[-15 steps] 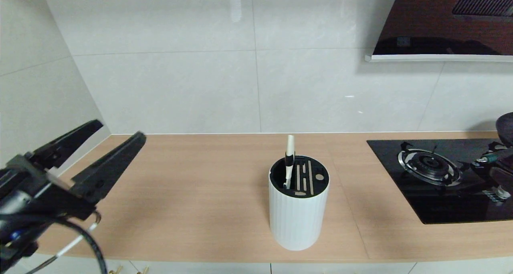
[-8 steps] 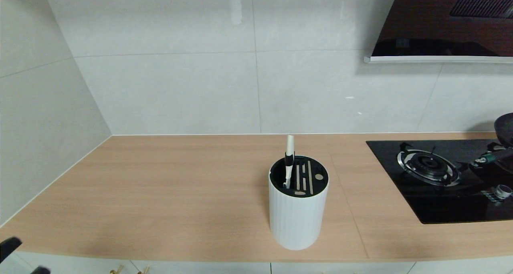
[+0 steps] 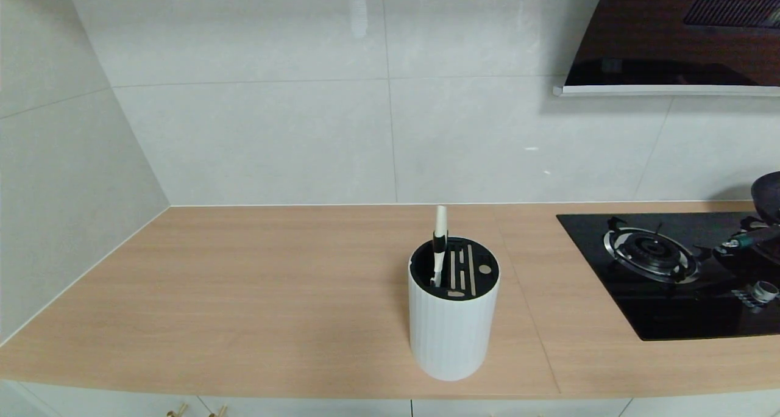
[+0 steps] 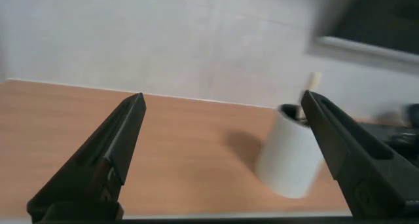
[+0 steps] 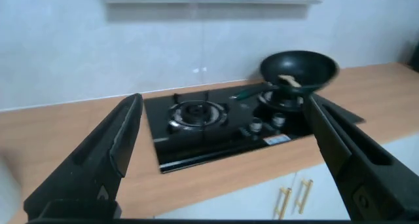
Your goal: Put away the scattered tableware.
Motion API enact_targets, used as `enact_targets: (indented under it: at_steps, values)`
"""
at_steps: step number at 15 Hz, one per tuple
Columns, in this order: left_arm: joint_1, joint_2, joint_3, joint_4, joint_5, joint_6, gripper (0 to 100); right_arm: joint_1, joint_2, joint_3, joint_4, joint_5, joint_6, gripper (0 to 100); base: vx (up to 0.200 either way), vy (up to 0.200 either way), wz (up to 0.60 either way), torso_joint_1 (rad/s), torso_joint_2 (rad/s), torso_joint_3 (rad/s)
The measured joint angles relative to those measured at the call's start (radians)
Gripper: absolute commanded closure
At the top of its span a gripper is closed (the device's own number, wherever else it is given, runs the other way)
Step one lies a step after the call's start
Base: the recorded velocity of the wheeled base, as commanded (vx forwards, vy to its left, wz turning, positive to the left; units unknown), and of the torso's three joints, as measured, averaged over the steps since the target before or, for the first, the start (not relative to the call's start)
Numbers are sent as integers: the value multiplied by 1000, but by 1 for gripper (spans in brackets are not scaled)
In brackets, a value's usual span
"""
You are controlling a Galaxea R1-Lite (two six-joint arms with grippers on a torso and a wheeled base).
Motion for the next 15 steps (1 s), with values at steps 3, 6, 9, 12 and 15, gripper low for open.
enact_targets:
  at_steps: [3,6,9,12,15]
  values:
    - [10,-26,41,53,54,66,0,-3,-7,111,-81,-19,-3,0,0,0,0,0,0,0]
    - [10,-31,46,217,52,218,0,-1,-9,230,-141,145,-4,0,0,0,0,0,0,0]
    - [9,-33,46,263,53,264,0,0,-10,255,-47,248,-3,0,0,0,0,0,0,0]
    - [10,-33,46,261,55,241,0,24,-43,253,37,404,0,0,0,0,0,0,0,0]
    - [10,-33,46,260,56,240,0,33,-61,249,38,395,23,0,0,0,0,0,0,0]
